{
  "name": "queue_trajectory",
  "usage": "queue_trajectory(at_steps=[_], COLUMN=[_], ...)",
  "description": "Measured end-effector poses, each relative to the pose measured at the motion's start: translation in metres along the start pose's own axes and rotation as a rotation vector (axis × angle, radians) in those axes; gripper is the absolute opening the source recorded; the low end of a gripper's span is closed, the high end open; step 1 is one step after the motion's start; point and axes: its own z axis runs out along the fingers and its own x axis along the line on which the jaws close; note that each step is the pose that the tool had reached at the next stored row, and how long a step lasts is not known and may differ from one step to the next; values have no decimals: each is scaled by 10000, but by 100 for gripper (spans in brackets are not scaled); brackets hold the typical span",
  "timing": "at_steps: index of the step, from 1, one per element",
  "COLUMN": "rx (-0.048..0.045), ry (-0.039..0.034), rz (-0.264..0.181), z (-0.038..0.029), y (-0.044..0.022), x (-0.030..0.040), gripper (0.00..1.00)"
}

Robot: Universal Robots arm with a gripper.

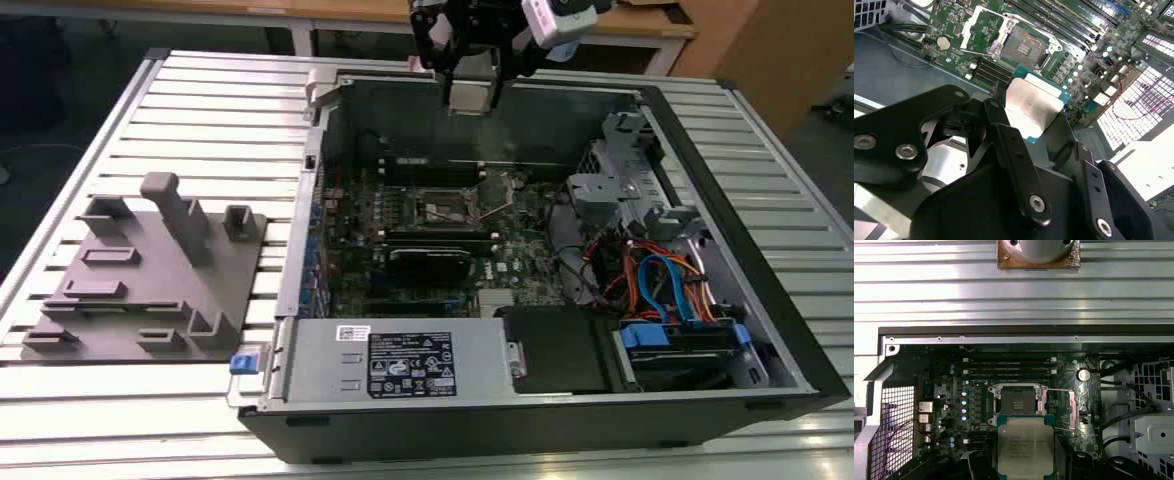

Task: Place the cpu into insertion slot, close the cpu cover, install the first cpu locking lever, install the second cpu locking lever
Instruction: 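Place the cpu into insertion slot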

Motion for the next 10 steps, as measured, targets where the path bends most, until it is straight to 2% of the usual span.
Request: queue_trajectory(at_steps=[10], rx=[0], ry=[0], rz=[0], z=[0], y=[0], x=[0], gripper=[54])
